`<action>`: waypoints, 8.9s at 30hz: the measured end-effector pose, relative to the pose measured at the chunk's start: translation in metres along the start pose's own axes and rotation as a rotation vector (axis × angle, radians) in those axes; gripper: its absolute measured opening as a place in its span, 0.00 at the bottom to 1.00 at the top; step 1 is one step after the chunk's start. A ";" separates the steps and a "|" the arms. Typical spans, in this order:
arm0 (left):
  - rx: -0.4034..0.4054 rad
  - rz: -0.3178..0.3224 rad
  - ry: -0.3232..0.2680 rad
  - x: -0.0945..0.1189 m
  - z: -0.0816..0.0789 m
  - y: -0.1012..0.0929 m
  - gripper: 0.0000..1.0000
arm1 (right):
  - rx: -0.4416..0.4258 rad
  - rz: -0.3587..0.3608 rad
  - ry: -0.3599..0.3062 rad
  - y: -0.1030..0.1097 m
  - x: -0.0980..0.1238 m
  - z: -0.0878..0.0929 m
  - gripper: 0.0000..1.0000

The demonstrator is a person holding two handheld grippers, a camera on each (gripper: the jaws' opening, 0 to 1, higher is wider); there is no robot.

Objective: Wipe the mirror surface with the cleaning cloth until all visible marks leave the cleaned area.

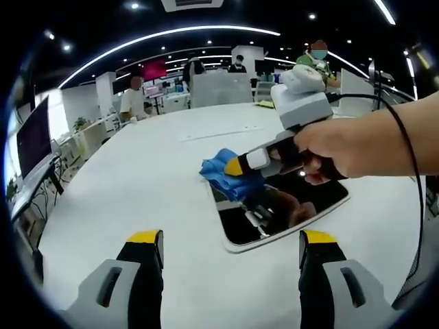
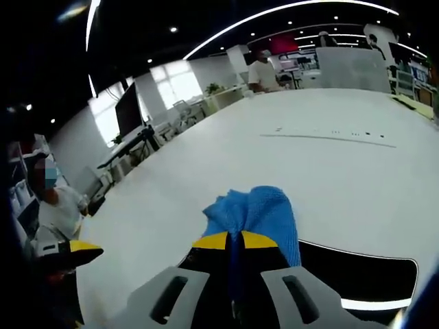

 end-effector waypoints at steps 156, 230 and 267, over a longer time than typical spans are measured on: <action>-0.019 -0.049 -0.040 0.007 -0.010 0.008 0.79 | 0.356 -0.075 0.133 0.071 0.052 0.048 0.00; -0.123 0.025 -0.010 0.005 0.001 -0.019 0.78 | 0.105 0.452 -0.079 -0.096 0.281 0.052 0.00; -0.076 0.042 0.002 0.002 0.005 -0.019 0.78 | 0.040 0.495 -0.045 -0.116 0.263 0.069 0.29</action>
Point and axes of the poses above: the point that each gripper's makers call its tool centre point, and the gripper's own axes: x roughly backward along the fingers, y roughly to its left, z roughly out of its underside, the point moved 1 cm from there along x, roughly backward along the fingers, and after that the axes turned 15 degrees about -z, right-handed, at the moved point
